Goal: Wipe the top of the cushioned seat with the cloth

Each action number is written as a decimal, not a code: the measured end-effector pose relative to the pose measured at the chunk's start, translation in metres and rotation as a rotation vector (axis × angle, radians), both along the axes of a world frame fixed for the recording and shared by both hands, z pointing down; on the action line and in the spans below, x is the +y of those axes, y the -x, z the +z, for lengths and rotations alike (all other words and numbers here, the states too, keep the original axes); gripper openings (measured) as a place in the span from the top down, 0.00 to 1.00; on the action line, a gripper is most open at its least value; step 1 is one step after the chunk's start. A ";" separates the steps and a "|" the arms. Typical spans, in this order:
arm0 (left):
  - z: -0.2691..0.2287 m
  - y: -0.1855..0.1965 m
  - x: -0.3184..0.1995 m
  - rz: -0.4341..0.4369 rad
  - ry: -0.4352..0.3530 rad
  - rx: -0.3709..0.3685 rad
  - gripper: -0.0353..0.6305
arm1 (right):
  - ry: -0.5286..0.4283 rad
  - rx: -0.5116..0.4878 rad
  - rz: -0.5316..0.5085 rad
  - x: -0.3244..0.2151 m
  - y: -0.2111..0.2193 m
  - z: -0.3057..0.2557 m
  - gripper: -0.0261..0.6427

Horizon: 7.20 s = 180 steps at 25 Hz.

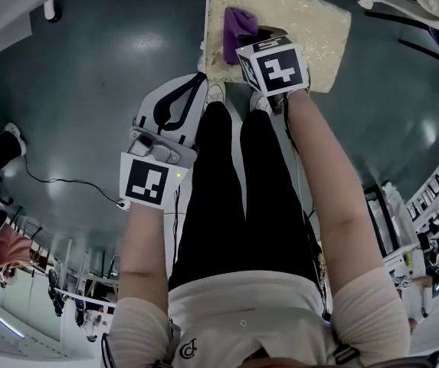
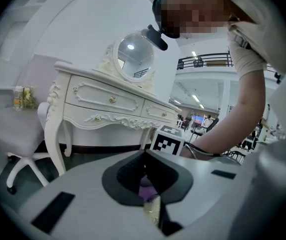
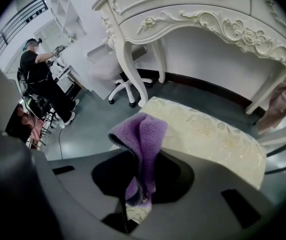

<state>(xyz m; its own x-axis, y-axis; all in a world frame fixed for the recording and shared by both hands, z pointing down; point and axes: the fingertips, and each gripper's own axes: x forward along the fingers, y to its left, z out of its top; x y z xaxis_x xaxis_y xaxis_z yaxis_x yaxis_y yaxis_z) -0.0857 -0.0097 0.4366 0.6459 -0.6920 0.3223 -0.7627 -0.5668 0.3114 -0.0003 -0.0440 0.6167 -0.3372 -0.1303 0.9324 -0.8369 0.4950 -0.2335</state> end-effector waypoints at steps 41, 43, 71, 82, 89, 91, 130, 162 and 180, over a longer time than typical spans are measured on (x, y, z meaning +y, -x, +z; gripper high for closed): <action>-0.023 -0.218 0.003 0.171 -0.014 0.041 0.93 | 0.007 0.237 0.129 0.018 -0.283 0.011 0.84; -0.024 -0.225 0.006 0.171 -0.015 0.043 0.93 | 0.051 0.267 0.139 0.033 -0.297 0.015 0.84; -0.042 -0.059 0.077 0.122 -0.015 0.011 0.93 | -0.050 0.126 0.092 0.108 -0.084 -0.047 0.85; -0.020 0.029 0.084 0.060 0.007 -0.008 0.93 | -0.064 0.019 0.008 0.100 0.044 -0.028 0.84; -0.005 0.055 0.086 0.005 0.011 0.000 0.93 | -0.036 0.002 0.019 0.094 0.073 -0.008 0.84; -0.003 0.053 0.088 0.002 0.012 0.006 0.93 | -0.032 0.020 0.014 0.094 0.066 -0.004 0.84; 0.009 -0.146 0.070 0.198 0.036 -0.037 0.93 | 0.014 0.015 0.119 0.076 -0.149 0.003 0.84; -0.020 -0.233 0.072 0.180 0.007 -0.032 0.93 | -0.047 0.110 0.079 0.088 -0.249 -0.018 0.85; -0.174 -0.177 0.034 0.034 -0.162 -0.034 0.93 | -0.346 -0.100 0.210 0.055 -0.203 -0.245 0.85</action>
<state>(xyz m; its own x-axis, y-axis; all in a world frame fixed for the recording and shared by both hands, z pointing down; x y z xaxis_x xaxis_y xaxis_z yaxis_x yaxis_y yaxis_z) 0.0909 0.0239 0.2624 0.6605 -0.7147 0.2304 -0.7508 -0.6332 0.1882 0.2025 0.0111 0.3722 -0.3566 -0.5059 0.7855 -0.9098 0.3793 -0.1687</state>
